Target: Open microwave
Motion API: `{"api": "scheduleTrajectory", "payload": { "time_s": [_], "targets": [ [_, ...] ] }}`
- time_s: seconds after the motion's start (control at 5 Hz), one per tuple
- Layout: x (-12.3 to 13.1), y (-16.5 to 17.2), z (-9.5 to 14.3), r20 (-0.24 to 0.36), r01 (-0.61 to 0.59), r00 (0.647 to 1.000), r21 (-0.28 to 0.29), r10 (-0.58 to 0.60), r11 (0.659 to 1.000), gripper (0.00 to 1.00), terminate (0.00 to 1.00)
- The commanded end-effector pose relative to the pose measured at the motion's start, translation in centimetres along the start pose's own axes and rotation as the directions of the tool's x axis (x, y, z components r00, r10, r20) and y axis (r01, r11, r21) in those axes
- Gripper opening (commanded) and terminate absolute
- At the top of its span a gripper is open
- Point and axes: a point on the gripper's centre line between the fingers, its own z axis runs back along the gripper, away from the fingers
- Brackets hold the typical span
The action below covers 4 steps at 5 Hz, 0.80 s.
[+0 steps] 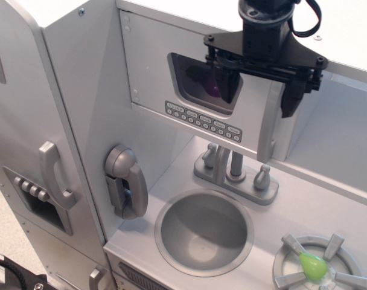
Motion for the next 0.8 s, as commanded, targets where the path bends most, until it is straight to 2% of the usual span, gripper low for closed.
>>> {"api": "scheduleTrajectory", "payload": {
  "time_s": [0.0,0.2,0.4,0.6],
  "targets": [
    [1.9,-1.3,-0.2,0.075,0.000,0.997,-0.004,0.000,1.000,1.00,0.00],
    [1.5,-1.4,-0.4,0.060,0.022,0.998,-0.013,-0.021,1.000,0.00,0.00],
    [0.9,-1.1,-0.3,0.075,0.022,0.997,-0.036,-0.019,0.999,0.00,0.00],
    [0.3,-0.8,-0.1,0.062,0.013,0.998,-0.054,-0.009,0.998,0.00,0.00]
  ]
}}
